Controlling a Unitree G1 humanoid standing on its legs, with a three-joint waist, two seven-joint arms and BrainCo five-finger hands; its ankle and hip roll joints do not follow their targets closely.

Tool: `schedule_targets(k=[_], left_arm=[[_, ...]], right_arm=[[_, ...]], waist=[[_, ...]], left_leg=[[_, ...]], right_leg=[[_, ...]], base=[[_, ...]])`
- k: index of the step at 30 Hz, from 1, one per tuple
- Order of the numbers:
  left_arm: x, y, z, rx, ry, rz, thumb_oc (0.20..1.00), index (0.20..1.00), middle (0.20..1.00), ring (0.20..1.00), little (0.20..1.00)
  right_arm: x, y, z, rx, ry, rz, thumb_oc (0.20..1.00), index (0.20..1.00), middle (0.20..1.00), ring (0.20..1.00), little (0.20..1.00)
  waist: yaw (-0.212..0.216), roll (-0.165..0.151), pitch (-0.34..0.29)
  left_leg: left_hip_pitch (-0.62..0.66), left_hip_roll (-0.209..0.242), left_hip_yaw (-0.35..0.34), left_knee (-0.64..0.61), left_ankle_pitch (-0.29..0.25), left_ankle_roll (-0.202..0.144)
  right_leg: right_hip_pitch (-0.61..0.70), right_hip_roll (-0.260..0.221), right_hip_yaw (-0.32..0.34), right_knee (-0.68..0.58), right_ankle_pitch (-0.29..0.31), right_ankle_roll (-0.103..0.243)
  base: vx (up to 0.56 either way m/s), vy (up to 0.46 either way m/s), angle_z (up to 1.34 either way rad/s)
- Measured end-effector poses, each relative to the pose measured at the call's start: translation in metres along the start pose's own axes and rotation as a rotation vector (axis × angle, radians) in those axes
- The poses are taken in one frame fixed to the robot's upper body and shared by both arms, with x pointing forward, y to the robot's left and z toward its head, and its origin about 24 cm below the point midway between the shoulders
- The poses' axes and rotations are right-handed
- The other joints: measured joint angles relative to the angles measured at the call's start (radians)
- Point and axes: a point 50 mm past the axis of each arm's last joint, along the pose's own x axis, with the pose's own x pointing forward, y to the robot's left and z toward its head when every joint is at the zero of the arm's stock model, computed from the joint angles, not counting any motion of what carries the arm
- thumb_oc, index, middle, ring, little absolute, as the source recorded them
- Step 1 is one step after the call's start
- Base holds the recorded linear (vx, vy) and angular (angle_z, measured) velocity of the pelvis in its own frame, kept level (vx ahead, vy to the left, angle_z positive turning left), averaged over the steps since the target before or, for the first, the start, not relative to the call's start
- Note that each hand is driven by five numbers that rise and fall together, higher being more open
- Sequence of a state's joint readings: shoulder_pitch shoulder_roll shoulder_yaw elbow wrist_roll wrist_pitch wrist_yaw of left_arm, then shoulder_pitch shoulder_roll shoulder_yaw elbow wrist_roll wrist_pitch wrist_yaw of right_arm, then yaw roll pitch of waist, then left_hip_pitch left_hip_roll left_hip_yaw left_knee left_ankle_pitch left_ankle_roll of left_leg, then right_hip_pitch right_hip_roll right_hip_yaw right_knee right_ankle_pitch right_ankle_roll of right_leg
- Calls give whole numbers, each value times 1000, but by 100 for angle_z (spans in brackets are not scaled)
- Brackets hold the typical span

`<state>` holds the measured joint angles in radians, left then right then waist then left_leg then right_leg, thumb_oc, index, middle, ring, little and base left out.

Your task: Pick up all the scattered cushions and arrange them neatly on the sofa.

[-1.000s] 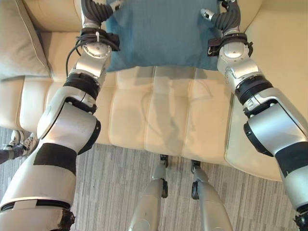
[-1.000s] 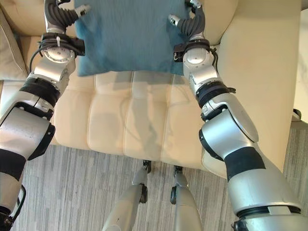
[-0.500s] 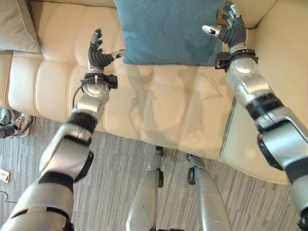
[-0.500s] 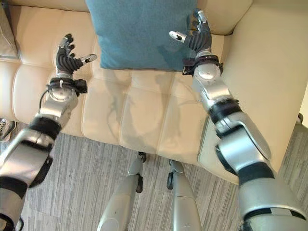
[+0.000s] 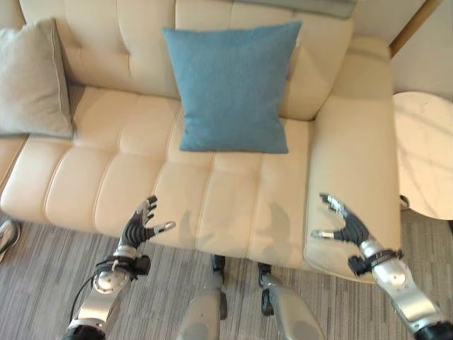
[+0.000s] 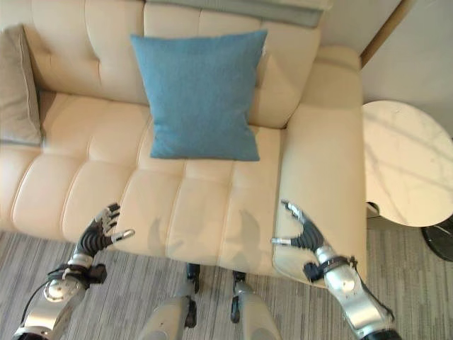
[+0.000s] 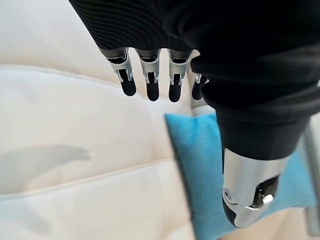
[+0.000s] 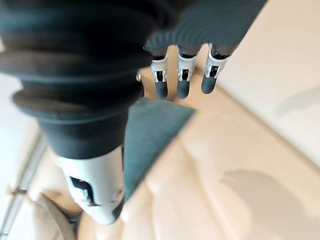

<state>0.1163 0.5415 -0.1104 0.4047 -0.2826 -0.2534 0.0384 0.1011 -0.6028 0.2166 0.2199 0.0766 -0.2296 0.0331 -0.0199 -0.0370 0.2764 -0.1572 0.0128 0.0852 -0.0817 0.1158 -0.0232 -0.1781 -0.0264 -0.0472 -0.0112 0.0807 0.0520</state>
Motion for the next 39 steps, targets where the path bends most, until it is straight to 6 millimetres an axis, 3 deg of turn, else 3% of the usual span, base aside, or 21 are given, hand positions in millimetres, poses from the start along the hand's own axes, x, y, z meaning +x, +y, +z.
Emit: schedule_targets(k=[5, 7, 10, 11, 12, 14, 15, 16, 18, 19, 21, 23, 24, 25, 26, 28, 30, 31, 33, 35, 39], left_arm=[[-42, -24, -79, -52, 340, 15, 1000, 1000, 1000, 1000, 1000], [-52, -26, -88, -52, 386, 7, 1000, 1000, 1000, 1000, 1000], [-40, -26, -80, -12, 358, -9, 1000, 1000, 1000, 1000, 1000], [-31, -29, -73, -2, 326, -23, 1000, 1000, 1000, 1000, 1000], [-24, -32, -67, -7, 301, -28, 1000, 1000, 1000, 1000, 1000], [-17, -33, -60, -2, 269, -33, 1000, 1000, 1000, 1000, 1000], [-17, -31, -61, 3, 278, -27, 1000, 1000, 1000, 1000, 1000], [-20, -29, -63, 10, 291, -18, 1000, 1000, 1000, 1000, 1000], [-26, -26, -70, 20, 318, -16, 1000, 1000, 1000, 1000, 1000], [-28, -31, -73, 12, 334, -25, 1000, 1000, 1000, 1000, 1000], [-35, -35, -77, 18, 354, -47, 1000, 1000, 1000, 1000, 1000], [-34, -35, -77, 18, 356, -42, 1000, 1000, 1000, 1000, 1000], [-36, -35, -79, 17, 363, -44, 1000, 1000, 1000, 1000, 1000], [-38, -36, -81, 15, 372, -47, 1000, 1000, 1000, 1000, 1000], [-39, -39, -81, 11, 375, -60, 1000, 1000, 1000, 1000, 1000], [-37, -40, -78, 3, 358, -57, 1000, 1000, 1000, 1000, 1000], [-31, -40, -74, 1, 340, -56, 1000, 1000, 1000, 1000, 1000], [-27, -41, -71, -5, 329, -53, 1000, 1000, 1000, 1000, 1000], [-23, -47, -68, -21, 312, -59, 1000, 1000, 1000, 1000, 1000], [-19, -48, -65, -19, 306, -61, 1000, 1000, 1000, 1000, 1000], [-23, -46, -68, -17, 318, -55, 1000, 1000, 1000, 1000, 1000]], right_arm=[[-36, 47, -68, 142, 318, 82, 1000, 1000, 1000, 1000, 1000], [-48, 54, -79, 151, 385, 97, 1000, 1000, 1000, 1000, 1000], [-52, 58, -87, 172, 428, 91, 1000, 1000, 1000, 1000, 1000], [-53, 58, -90, 181, 442, 84, 1000, 1000, 1000, 1000, 1000], [-53, 59, -93, 196, 458, 75, 1000, 1000, 1000, 1000, 1000], [-56, 63, -98, 219, 487, 69, 1000, 1000, 1000, 1000, 1000], [-55, 63, -97, 231, 481, 54, 1000, 1000, 1000, 1000, 1000], [-52, 61, -94, 245, 464, 33, 1000, 1000, 1000, 1000, 1000], [-47, 61, -92, 257, 453, 12, 1000, 1000, 1000, 1000, 1000], [-43, 54, -90, 255, 442, -15, 1000, 1000, 1000, 1000, 1000], [-41, 43, -89, 244, 433, -55, 1000, 1000, 1000, 1000, 1000], [-38, 39, -88, 229, 432, -67, 1000, 1000, 1000, 1000, 1000], [-35, 34, -86, 221, 425, -75, 1000, 1000, 1000, 1000, 1000], [-34, 33, -86, 222, 423, -84, 1000, 1000, 1000, 1000, 1000], [-34, 30, -86, 232, 424, -98, 1000, 1000, 1000, 1000, 1000], [-41, 24, -90, 233, 444, -121, 1000, 1000, 1000, 1000, 1000], [-42, 23, -91, 231, 444, -125, 1000, 1000, 1000, 1000, 1000], [-44, 23, -92, 239, 452, -130, 1000, 1000, 1000, 1000, 1000], [-45, 26, -94, 257, 464, -132, 1000, 1000, 1000, 1000, 1000], [-43, 35, -92, 285, 456, -125, 1000, 1000, 1000, 1000, 1000], [-45, 38, -94, 293, 465, -122, 1000, 1000, 1000, 1000, 1000]], waist=[[-36, -21, -140], [-67, -34, -163], [-75, -36, -165], [-77, -9, -152], [-80, 2, -144], [-59, 33, -153], [-55, 28, -155], [-54, 18, -161], [-43, -15, -179], [-43, 2, -175], [-14, 48, -146], [-1, 48, -135], [3, 26, -123], [2, 17, -119], [-6, 3, -111], [-35, 9, -107], [-63, 12, -109], [-76, 18, -108], [-76, 35, -119], [-76, 4, -131], [-72, -12, -148]], left_leg=[[109, -3, 135, -5, -54, 15], [126, -2, 177, -2, -65, 19], [126, 10, 214, 1, -48, 50], [116, 35, 228, 2, -31, 80], [123, 49, 212, 2, -33, 82], [124, 84, 195, 8, -10, 71], [123, 84, 192, 10, -13, 73], [115, 74, 172, 3, -10, 66], [83, 46, 171, 4, 9, 45], [52, 61, 151, 5, 40, 15], [5, 103, 138, 22, 89, -16], [-69, 110, 65, 66, 152, -94], [-92, 86, -34, 78, 211, -143], [-91, 71, -60, 101, 180, -143], [-77, 47, -66, 152, 75, -122], [12, 28, -74, 210, -49, -85], [80, 19, -72, 183, -93, -60], [97, 21, -67, 164, -107, -51], [150, 42, -40, 44, -115, -24], [153, 22, -39, 21, -95, -10], [178, -7, -33, -3, -91, -2]], right_leg=[[66, -7, 78, -65, 28, 40], [73, -16, 75, -64, 53, 50], [41, -3, 75, -33, 108, 63], [31, 2, 70, 1, 86, 95], [7, 9, 38, 134, 7, 92], [6, 1, 26, 446, -139, 132], [11, -9, 35, 487, -165, 145], [74, -17, 48, 420, -199, 152], [154, -41, 38, 212, -250, 75], [175, -15, 28, 123, -216, 28], [145, 30, 27, 95, -169, -10], [74, 26, 32, 128, -147, -53], [38, -1, 39, 136, -127, -67], [43, -10, 53, 131, -126, -74], [58, -30, 50, 106, -90, -63], [67, -35, 58, 80, -61, -68], [66, -32, 49, 73, -62, -68], [70, -31, 45, 65, -57, -66], [74, -1, 41, 33, -27, -16], [80, -18, 44, -5, -1, 1], [125, -49, 47, -75, 38, 27]], base=[[-77, 87, -85], [-315, 12, -66], [-312, -7, -38], [-342, -26, -7], [-237, -66, 23], [-216, -84, 17], [-198, -104, 4], [-272, -131, 16], [-241, -96, 19], [-468, -89, 16], [-683, -50, -1], [-385, 35, -12], [-157, 17, -19], [-145, 21, -21], [-150, 27, -5], [-122, 31, -3], [-21, 81, 13], [-6, 77, 24], [-36, 47, 2], [-36, 51, -3], [-14, 56, -1]])
